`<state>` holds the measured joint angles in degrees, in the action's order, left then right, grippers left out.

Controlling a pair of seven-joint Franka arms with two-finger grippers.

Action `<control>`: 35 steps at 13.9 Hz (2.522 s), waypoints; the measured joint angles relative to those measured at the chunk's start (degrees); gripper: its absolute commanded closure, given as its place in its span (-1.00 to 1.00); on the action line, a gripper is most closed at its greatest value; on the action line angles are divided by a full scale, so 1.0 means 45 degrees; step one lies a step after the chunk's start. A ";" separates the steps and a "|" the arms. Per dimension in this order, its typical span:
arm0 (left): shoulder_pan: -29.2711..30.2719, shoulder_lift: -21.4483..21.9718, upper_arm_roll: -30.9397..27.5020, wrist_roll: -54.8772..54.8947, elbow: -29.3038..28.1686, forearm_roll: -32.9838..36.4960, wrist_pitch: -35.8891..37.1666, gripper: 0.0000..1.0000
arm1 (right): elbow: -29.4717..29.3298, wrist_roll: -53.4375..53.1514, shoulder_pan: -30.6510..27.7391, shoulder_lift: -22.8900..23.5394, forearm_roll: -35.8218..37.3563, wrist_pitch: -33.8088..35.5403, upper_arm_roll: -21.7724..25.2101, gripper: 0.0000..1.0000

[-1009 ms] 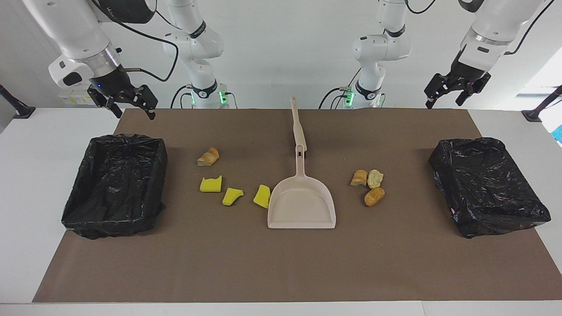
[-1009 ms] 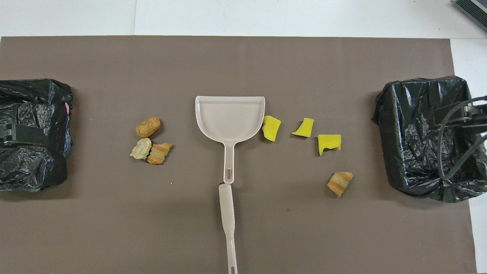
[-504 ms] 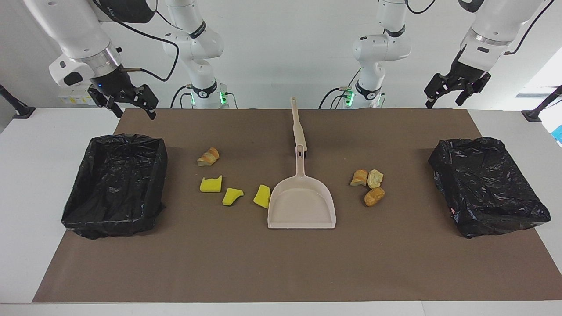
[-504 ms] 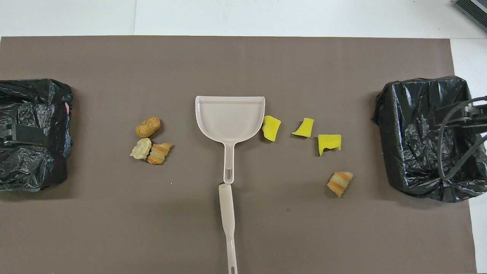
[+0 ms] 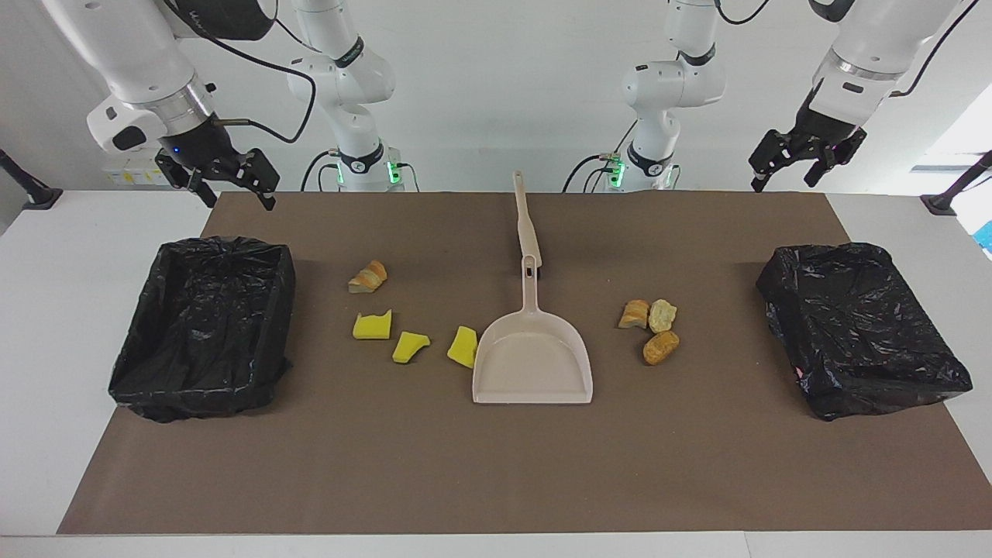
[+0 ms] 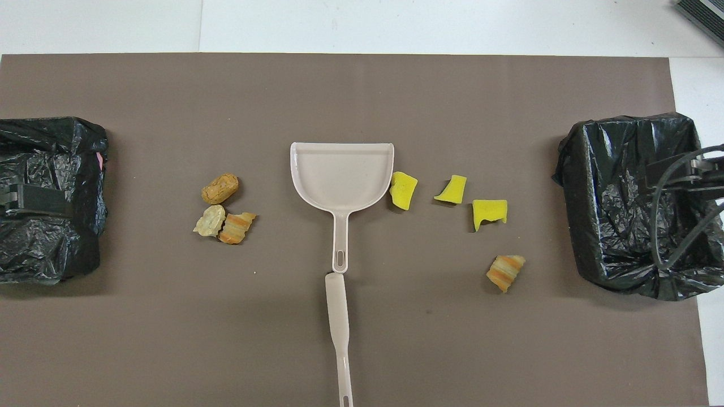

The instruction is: Sweep and dump trash in bin

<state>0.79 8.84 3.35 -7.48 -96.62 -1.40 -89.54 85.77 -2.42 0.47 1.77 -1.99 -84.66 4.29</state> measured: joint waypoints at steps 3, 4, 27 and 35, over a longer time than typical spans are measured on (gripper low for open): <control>0.0000 0.0000 0.0000 0.0000 0.0000 0.0000 0.0000 -1.00 | 0.0082 0.0000 0.0000 -0.0048 0.0000 0.0001 0.0000 -1.00; 0.0000 0.0000 0.0000 0.0000 0.0000 0.0000 0.0000 -1.00 | 0.0114 0.0000 0.0000 -0.0071 0.0000 0.0001 0.0000 -1.00; 0.0000 0.0000 0.0000 0.0000 0.0000 0.0000 0.0000 -1.00 | 0.0520 0.0000 0.0000 -0.0329 0.0000 0.0001 0.0000 -1.00; 0.0000 0.0000 0.0000 0.0000 0.0000 0.0000 0.0000 -1.00 | 0.0622 0.0000 0.0005 -0.0402 0.0000 0.0001 -0.0002 -1.00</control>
<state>0.79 8.84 3.35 -7.48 -96.62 -1.40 -89.54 88.56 -2.42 0.49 -0.04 -2.00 -84.65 4.28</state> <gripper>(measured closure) 0.000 0.000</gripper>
